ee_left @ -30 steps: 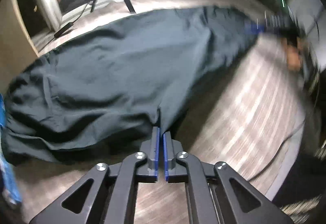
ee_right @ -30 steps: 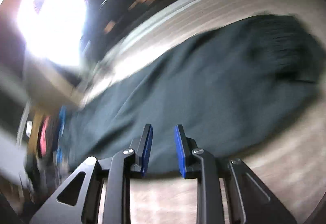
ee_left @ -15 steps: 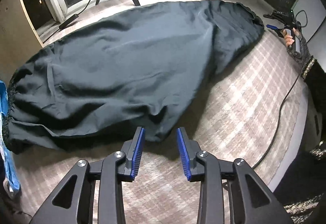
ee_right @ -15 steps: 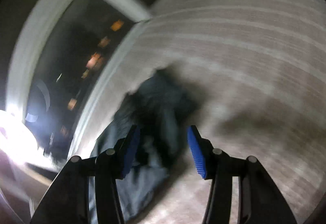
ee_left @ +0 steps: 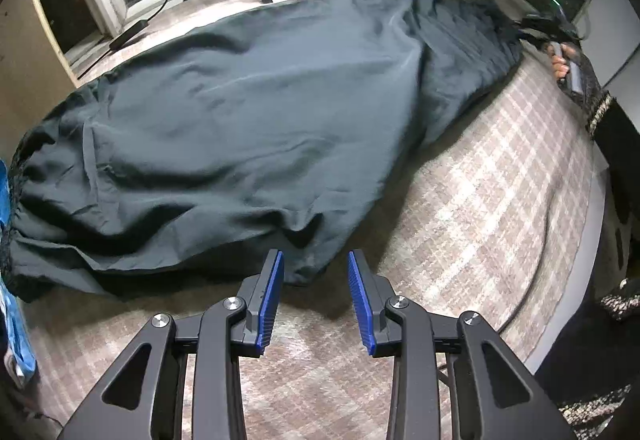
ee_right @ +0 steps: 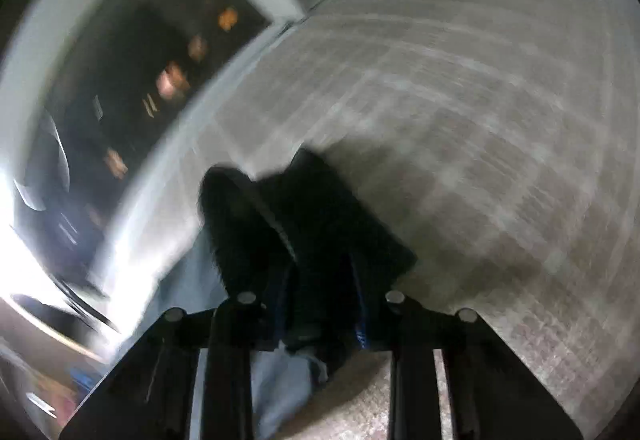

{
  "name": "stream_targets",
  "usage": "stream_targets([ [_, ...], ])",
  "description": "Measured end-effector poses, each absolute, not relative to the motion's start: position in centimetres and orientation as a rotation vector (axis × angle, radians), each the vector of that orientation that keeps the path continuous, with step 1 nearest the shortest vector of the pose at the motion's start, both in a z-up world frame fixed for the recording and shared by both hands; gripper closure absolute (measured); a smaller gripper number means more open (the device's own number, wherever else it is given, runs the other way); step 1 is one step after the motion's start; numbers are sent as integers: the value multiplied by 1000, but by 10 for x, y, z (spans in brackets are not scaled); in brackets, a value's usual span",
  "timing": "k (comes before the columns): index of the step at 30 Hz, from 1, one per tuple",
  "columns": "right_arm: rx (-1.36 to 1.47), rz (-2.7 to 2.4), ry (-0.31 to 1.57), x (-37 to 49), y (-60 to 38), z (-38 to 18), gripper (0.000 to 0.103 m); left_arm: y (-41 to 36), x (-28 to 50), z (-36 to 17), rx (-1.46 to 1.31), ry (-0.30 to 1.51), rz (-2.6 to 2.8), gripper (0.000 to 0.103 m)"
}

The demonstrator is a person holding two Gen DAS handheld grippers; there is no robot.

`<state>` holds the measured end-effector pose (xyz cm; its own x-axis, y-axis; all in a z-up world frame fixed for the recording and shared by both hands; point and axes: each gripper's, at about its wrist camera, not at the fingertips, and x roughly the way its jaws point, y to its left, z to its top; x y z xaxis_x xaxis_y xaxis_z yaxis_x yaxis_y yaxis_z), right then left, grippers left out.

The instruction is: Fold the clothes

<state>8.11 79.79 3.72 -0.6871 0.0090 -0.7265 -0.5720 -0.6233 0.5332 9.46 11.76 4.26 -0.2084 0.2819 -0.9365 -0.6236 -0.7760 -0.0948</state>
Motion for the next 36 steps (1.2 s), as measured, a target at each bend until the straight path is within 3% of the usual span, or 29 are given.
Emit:
stream_targets([
  [1, -1007, 2368, 1055, 81, 794, 43, 73, 117, 94, 42, -1477, 407, 2027, 72],
  [3, -1011, 2407, 914, 82, 787, 53, 55, 118, 93, 39, -1485, 405, 2023, 71],
  [7, -1062, 2383, 798, 83, 781, 51, 49, 123, 92, 34, -1499, 414, 2009, 71],
  [13, -1009, 2414, 1063, 101, 776, 27, 48, 125, 96, 37, -1490, 423, 2009, 71],
  [17, -813, 2509, 1138, 134, 759, 43, 40, 120, 98, 35, -1515, 383, 2018, 71],
  [23, -1066, 2410, 655, 81, 751, 42, 40, 126, 98, 32, -1535, 393, 2017, 71],
  [24, -1068, 2344, 668, 79, 760, 40, 40, 128, 98, 33, -1529, 399, 2020, 71],
  [28, -983, 2269, 1087, 99, 797, 23, 40, 128, 97, 37, -1512, 388, 2032, 66],
  [36, -981, 2365, 1119, 80, 794, 25, 40, 129, 95, 33, -1524, 385, 2017, 65],
])
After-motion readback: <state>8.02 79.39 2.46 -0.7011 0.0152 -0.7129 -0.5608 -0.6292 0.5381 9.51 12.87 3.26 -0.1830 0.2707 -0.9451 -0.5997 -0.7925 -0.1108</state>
